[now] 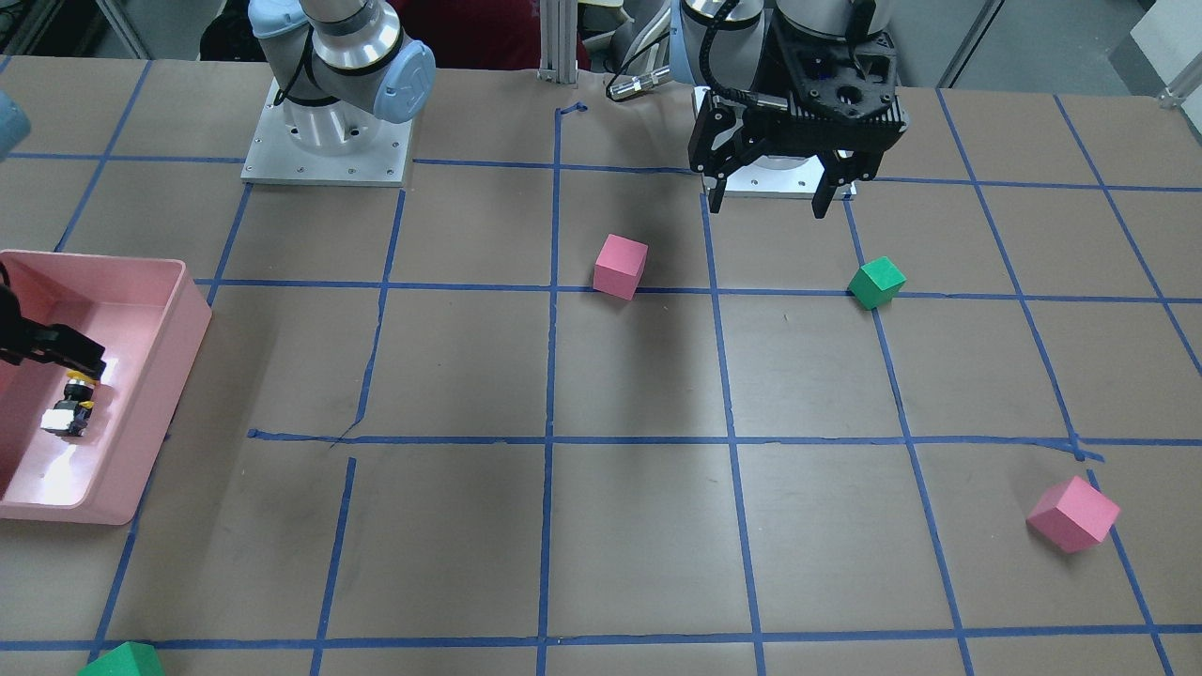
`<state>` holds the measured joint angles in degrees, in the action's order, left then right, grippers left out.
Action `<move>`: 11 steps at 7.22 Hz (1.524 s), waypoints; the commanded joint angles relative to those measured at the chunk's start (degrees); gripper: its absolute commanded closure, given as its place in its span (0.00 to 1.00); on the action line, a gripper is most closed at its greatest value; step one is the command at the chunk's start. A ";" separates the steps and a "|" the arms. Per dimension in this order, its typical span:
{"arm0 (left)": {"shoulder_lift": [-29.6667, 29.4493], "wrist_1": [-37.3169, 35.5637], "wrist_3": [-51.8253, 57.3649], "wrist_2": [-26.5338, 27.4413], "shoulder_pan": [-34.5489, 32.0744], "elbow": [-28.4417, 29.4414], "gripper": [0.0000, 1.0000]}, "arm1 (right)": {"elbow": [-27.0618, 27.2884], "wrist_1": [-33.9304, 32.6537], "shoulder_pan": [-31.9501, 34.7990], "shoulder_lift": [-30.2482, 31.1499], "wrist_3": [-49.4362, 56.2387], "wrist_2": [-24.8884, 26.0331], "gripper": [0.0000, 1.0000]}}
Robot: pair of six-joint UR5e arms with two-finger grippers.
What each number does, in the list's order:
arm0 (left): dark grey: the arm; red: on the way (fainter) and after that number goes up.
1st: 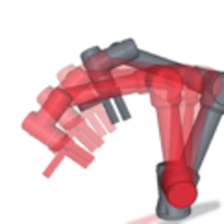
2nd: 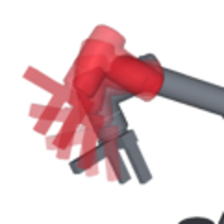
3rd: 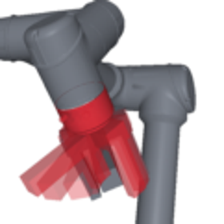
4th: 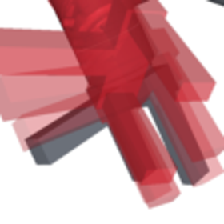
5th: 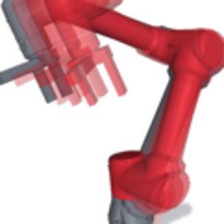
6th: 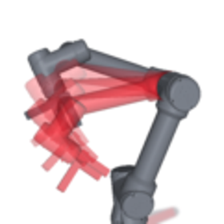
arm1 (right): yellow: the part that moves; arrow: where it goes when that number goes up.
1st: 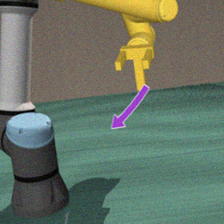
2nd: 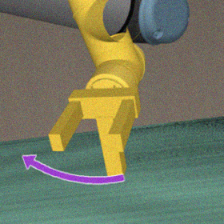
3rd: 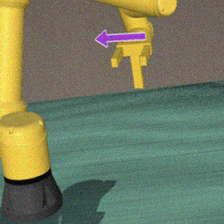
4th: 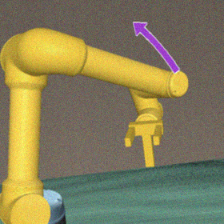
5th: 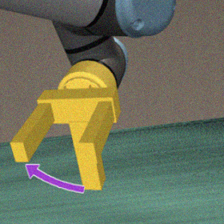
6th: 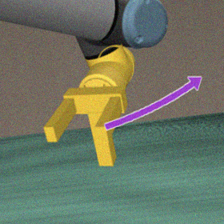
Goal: Align button upright
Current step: 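Move the right gripper over the pink tray and lower onto the yellow button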
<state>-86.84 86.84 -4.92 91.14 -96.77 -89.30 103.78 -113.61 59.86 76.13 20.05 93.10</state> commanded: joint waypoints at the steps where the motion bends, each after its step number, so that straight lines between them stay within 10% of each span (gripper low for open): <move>1: 0.00 0.00 0.00 0.00 0.00 0.00 0.00 | 2.39 -3.46 -1.31 -0.10 3.91 0.59 0.00; 11: 0.00 0.00 0.00 0.00 0.00 0.00 0.00 | 2.83 -9.52 -6.33 -8.97 12.20 -3.45 0.00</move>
<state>-86.84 86.84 -4.92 91.14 -96.77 -89.30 106.62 -122.88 53.54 68.10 32.10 89.93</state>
